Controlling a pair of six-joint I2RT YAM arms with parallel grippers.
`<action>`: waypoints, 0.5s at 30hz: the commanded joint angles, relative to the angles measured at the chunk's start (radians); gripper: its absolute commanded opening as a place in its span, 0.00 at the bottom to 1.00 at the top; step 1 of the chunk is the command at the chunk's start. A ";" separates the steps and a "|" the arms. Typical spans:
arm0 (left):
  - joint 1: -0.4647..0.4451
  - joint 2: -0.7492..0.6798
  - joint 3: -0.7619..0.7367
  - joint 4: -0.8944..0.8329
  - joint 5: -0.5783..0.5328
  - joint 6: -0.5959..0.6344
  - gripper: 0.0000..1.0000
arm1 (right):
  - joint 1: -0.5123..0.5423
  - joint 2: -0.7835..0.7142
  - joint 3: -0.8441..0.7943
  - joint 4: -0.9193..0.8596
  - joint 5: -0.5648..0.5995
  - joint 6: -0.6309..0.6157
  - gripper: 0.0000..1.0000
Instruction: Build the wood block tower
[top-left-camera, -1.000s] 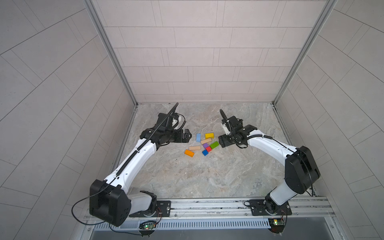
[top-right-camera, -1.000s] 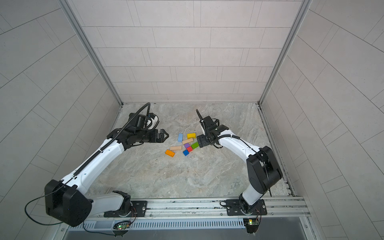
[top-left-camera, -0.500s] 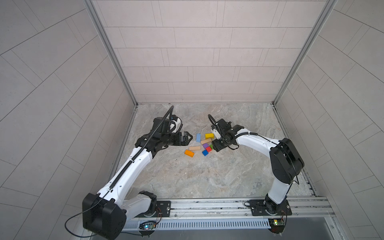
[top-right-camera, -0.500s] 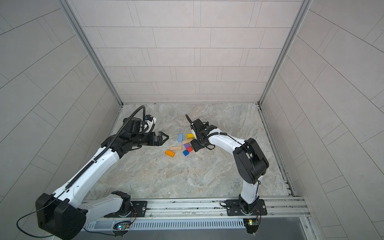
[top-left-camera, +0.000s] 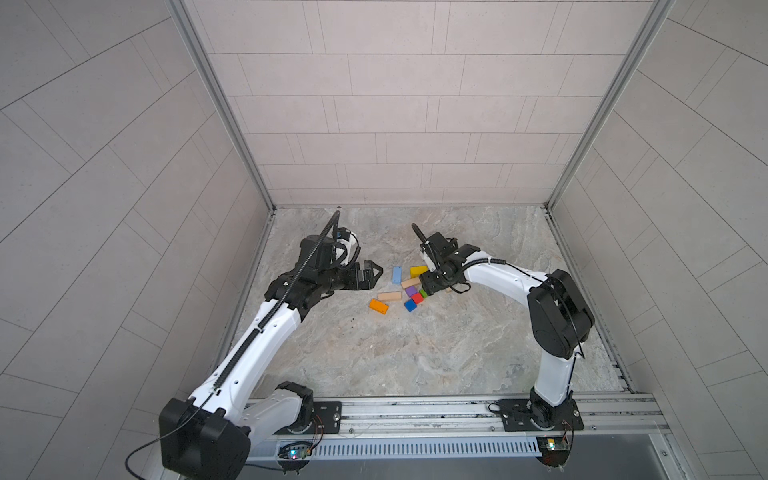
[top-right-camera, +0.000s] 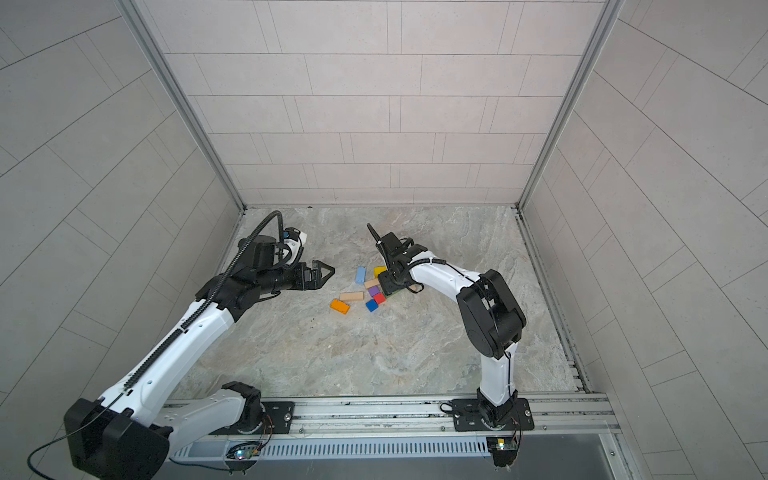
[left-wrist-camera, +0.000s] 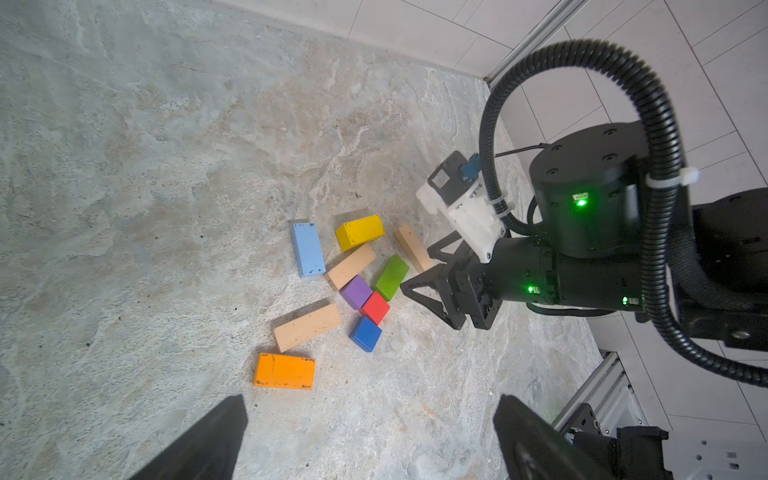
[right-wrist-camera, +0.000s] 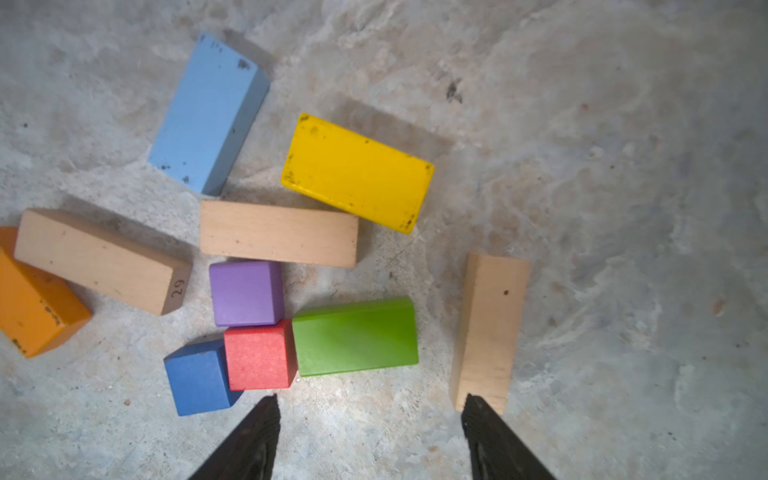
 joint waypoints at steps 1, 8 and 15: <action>0.007 -0.016 -0.011 0.016 0.005 -0.007 1.00 | 0.003 0.017 0.024 -0.059 0.109 0.069 0.71; 0.006 -0.023 -0.024 0.024 0.006 -0.018 1.00 | -0.027 0.005 -0.044 -0.049 0.161 0.105 0.68; 0.007 -0.019 -0.026 0.029 0.014 -0.023 1.00 | -0.051 0.026 -0.074 -0.034 0.138 0.120 0.68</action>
